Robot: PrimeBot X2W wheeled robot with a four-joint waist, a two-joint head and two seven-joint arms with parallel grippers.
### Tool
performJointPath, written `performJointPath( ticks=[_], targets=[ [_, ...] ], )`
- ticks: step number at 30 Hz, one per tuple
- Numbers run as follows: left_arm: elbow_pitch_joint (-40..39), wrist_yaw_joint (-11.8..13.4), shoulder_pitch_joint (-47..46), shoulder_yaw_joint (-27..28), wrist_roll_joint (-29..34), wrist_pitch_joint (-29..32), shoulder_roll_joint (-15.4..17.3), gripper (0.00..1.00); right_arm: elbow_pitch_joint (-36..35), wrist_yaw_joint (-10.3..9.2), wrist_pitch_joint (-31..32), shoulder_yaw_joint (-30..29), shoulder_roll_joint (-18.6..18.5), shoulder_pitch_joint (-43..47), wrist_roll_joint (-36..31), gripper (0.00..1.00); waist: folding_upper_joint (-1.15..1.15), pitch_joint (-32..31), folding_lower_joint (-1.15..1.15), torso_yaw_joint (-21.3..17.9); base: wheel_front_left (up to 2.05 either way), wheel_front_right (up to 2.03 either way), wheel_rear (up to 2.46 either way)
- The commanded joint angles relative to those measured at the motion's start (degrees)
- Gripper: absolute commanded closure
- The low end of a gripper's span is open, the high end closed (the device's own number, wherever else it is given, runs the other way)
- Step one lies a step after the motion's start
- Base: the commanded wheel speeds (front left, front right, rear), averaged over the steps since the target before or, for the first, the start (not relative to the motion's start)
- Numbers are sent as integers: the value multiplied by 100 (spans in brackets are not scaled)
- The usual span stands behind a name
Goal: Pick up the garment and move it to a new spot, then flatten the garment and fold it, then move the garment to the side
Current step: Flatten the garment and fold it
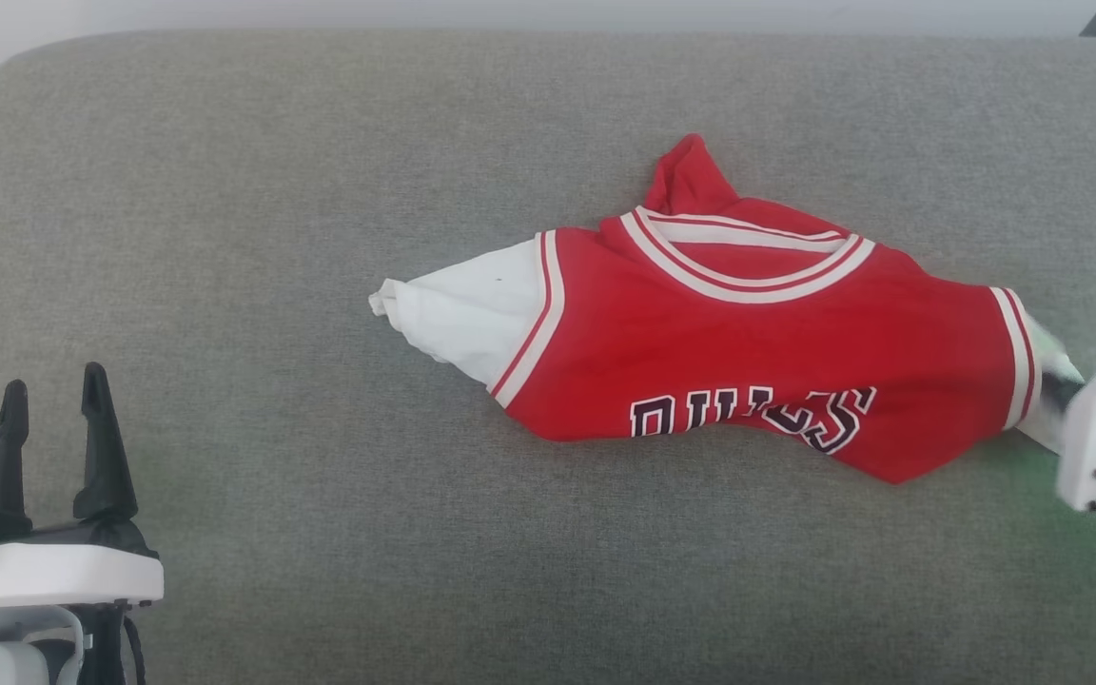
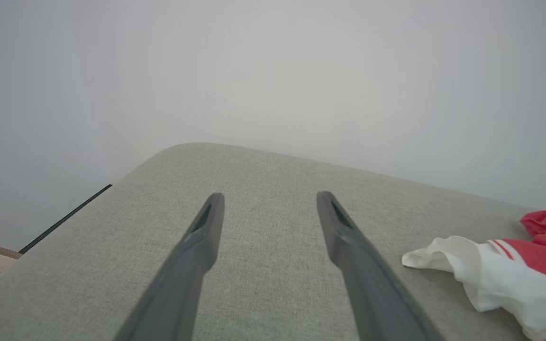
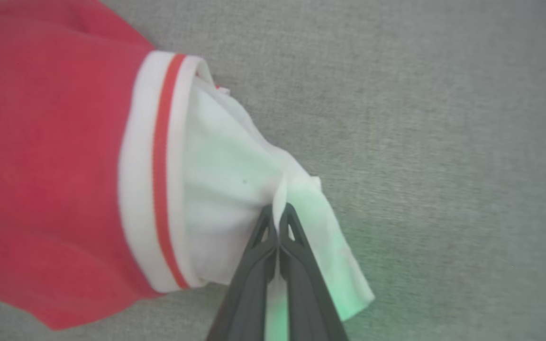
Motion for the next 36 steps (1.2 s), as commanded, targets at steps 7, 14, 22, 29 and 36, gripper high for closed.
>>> performJointPath(
  ticks=[7, 14, 22, 29, 36],
  targets=[
    [44, -35, -64, 14, 79, -28, -12, 0, 1028, -2, -282, 302, 76, -383, 307, 0, 0, -59, 0, 19, 0, 0, 0],
    [-9, -42, 65, 77, 86, -28, 59, 0, 968, -2, -203, 446, -132, -559, 525, 0, 0, -170, 0, -112, 0, 0, 0],
    [-70, -43, 119, 31, 35, -28, 246, 0, 133, -2, -787, 397, -125, -284, 586, 0, 0, -330, 0, -337, 0, 0, 0],
    [34, -43, 42, -89, -76, 75, 451, 0, -631, -2, -1654, 259, 295, 19, 297, 0, 0, -467, 0, -576, 0, 0, 0],
    [-132, -43, -168, -387, -423, 766, 773, 0, -1107, -1, -2545, 54, 893, 259, -136, 0, 0, -506, 0, -819, 0, 0, 0]
  ],
)
